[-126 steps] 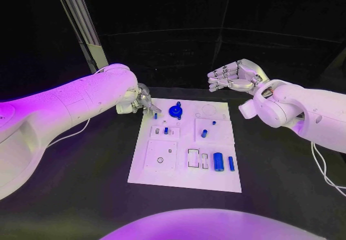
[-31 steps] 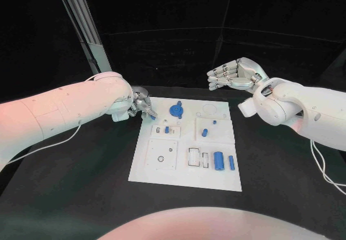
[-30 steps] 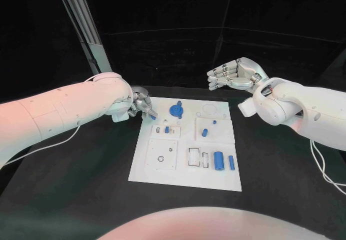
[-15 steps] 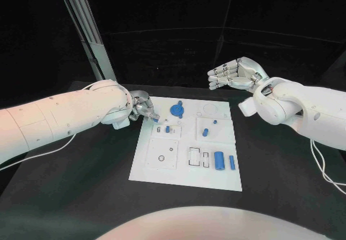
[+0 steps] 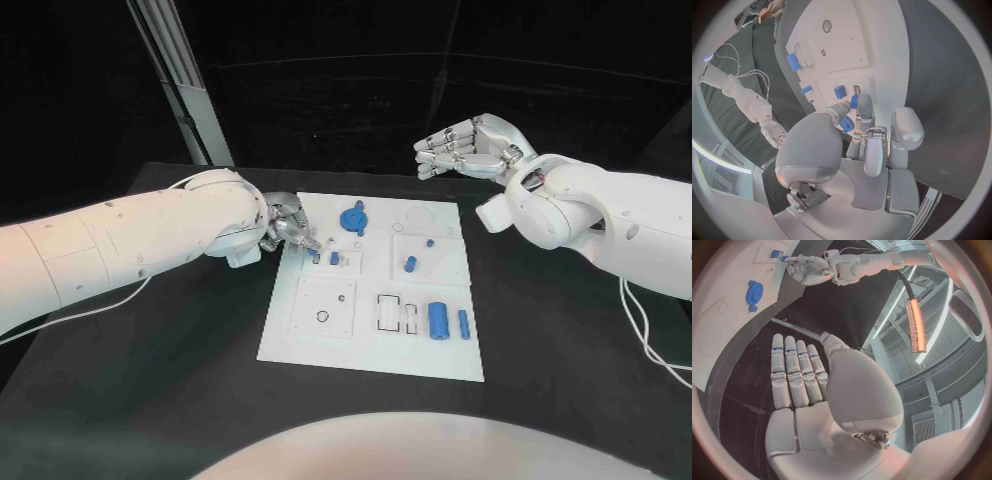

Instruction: Assemble the parts on the task board

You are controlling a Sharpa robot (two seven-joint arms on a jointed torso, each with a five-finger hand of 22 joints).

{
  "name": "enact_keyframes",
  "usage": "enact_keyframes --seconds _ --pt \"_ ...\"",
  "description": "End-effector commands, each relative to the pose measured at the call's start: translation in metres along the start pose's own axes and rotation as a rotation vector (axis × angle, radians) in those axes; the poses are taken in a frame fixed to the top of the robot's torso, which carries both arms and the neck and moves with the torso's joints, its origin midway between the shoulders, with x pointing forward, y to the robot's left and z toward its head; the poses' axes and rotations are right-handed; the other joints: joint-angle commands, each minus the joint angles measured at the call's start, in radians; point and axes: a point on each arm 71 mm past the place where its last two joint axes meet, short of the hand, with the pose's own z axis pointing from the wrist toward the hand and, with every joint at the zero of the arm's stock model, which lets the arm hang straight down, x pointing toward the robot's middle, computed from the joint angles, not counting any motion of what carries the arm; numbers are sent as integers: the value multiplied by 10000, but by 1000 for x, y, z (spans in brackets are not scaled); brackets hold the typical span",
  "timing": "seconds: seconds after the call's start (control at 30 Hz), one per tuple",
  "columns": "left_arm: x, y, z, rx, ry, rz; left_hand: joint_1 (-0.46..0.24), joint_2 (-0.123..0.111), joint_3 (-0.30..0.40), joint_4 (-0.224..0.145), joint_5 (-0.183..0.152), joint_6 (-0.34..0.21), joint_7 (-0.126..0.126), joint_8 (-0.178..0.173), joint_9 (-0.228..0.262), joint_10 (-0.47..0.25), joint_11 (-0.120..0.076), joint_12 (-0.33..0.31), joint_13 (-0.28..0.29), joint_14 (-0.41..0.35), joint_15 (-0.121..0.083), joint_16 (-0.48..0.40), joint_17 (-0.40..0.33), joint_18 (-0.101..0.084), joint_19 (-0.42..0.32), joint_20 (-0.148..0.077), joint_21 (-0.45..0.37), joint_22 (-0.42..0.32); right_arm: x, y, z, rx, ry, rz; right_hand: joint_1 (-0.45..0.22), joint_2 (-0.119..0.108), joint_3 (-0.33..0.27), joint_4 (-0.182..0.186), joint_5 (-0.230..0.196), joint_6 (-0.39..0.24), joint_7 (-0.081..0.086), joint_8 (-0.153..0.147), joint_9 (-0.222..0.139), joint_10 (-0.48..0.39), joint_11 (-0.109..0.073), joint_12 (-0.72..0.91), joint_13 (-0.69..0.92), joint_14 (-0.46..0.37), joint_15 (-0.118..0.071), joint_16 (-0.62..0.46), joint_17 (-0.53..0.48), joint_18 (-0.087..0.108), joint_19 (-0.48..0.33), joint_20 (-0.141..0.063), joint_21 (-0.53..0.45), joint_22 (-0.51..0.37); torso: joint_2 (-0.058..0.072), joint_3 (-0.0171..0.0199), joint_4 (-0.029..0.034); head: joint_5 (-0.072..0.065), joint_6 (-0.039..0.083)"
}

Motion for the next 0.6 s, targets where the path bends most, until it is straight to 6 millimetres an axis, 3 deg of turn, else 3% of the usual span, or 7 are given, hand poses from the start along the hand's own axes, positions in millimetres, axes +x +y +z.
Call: enact_keyframes --seconds 0.03,0.6 --pt "3 -2 0 -45 326 91 111 24 1293 -1241 45 39 -28 68 14 252 -211 -10 -9 959 -30 33 2177 -50 35 -5 48 4 1 2 1 -107 83 60 -24 72 10 -60 37 -43 -16 -26 -3 -88 -1 -14 3 -21 -29 1 -18 42 33 42 -48 -16 -1 -3 3 -4 -11" --pt "10 -2 2 -229 708 294 90 12 1313 -1247 51 46 -32 74 15 269 -214 -10 -9 949 -33 13 2129 -40 19 -7 11 -31 2 2 1 -109 102 67 -24 72 10 -60 37 -43 -16 -26 -3 -88 -1 -14 3 -21 -29 1 -18 42 33 42 -48 -16 -4 -7 2 5 -46"
